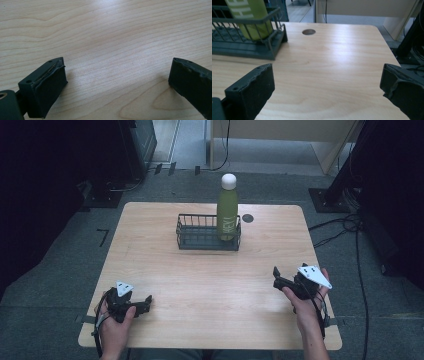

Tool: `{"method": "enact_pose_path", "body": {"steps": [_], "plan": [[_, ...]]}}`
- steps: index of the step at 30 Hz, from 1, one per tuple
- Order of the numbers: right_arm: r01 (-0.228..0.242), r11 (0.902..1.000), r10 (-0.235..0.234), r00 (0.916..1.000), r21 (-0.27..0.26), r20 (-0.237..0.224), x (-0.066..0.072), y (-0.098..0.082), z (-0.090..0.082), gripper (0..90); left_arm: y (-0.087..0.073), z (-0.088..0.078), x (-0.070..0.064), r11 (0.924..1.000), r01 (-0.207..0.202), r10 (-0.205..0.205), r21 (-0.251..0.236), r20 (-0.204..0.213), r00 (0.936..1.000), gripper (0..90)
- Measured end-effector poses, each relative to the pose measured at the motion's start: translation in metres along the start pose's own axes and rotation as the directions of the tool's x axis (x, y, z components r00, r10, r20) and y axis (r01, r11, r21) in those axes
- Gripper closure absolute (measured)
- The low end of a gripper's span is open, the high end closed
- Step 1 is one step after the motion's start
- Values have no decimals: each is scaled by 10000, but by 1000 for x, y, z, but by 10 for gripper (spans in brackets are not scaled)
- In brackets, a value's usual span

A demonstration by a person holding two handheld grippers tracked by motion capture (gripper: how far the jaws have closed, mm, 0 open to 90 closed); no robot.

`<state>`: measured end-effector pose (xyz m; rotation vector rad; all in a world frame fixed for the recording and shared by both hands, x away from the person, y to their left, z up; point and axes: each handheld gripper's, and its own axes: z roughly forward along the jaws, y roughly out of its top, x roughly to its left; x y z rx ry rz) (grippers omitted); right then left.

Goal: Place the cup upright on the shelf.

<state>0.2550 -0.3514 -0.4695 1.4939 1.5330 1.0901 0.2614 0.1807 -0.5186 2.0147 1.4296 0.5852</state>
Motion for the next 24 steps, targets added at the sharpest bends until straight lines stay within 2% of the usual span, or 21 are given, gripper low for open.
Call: {"method": "enact_pose_path", "body": {"steps": [9,13,17,20,22,24], "plan": [[-171,9984,147,9988,533,458,-26,-30,-12,0,0,0,0,10000,-1,1,1,1,10000,16],[-187,9949,124,9979,990,637,-36,-44,-15,0,0,0,0,10000,-4,4,2,1,10000,15],[-240,9878,127,9972,1536,736,-45,-55,-17,0,0,0,0,10000,-2,2,-3,0,10000,15],[-210,9767,37,9967,2138,808,-50,-60,-18,0,0,0,0,10000,-4,4,1,1,10000,16],[-318,9747,141,9966,2211,811,-53,-61,-20,0,0,0,0,10000,-3,3,-7,-1,10000,16],[-414,9663,231,9970,2540,743,-58,-62,-21,0,0,0,0,10000,-4,4,-7,-3,10000,16]]}}
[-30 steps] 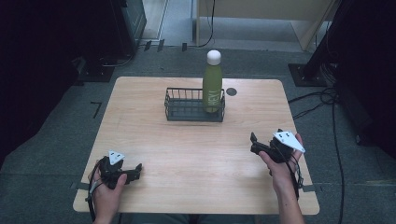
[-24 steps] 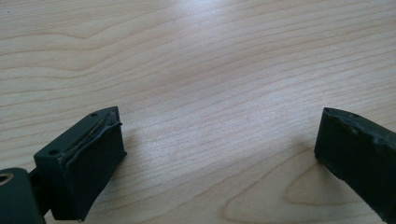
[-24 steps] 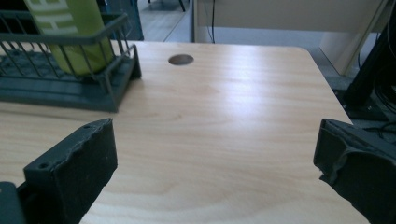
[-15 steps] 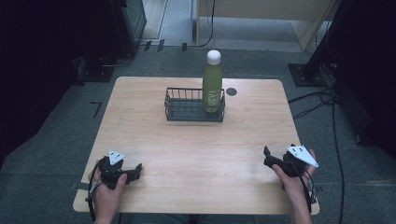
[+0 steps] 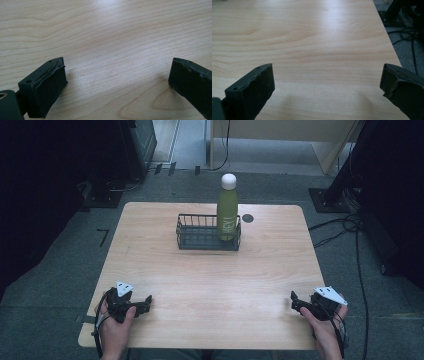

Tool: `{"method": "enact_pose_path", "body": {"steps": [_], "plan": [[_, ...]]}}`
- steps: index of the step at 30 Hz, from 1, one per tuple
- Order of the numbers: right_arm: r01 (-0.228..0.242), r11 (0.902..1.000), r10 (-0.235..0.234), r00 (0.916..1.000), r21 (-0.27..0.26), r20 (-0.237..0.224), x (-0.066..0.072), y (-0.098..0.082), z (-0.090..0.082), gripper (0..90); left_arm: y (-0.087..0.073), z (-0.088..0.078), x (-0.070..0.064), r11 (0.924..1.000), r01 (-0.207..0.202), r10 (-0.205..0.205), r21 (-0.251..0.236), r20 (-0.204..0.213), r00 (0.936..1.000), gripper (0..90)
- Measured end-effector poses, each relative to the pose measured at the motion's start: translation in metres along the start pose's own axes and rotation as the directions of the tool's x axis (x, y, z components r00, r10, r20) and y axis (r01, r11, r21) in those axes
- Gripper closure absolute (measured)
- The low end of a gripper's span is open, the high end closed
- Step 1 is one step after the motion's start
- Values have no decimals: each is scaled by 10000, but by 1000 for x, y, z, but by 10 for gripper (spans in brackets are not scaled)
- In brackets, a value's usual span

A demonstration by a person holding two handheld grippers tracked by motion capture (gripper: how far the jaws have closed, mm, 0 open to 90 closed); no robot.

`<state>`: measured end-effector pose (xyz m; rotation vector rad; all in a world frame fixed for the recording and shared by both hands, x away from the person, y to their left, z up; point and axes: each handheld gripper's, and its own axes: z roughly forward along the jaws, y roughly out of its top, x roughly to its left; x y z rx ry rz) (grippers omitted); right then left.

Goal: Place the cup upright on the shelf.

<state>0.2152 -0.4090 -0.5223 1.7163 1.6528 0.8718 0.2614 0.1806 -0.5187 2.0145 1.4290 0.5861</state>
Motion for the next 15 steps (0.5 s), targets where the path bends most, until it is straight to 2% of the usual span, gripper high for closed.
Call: {"method": "enact_pose_path", "body": {"steps": [6,15], "plan": [[9,9932,-20,10000,1168,91,-7,-3,1,0,0,0,0,10000,0,0,0,1,10000,16],[214,9917,-233,9996,1269,138,-6,-4,2,0,0,0,0,10000,-2,2,0,1,10000,16]]}}
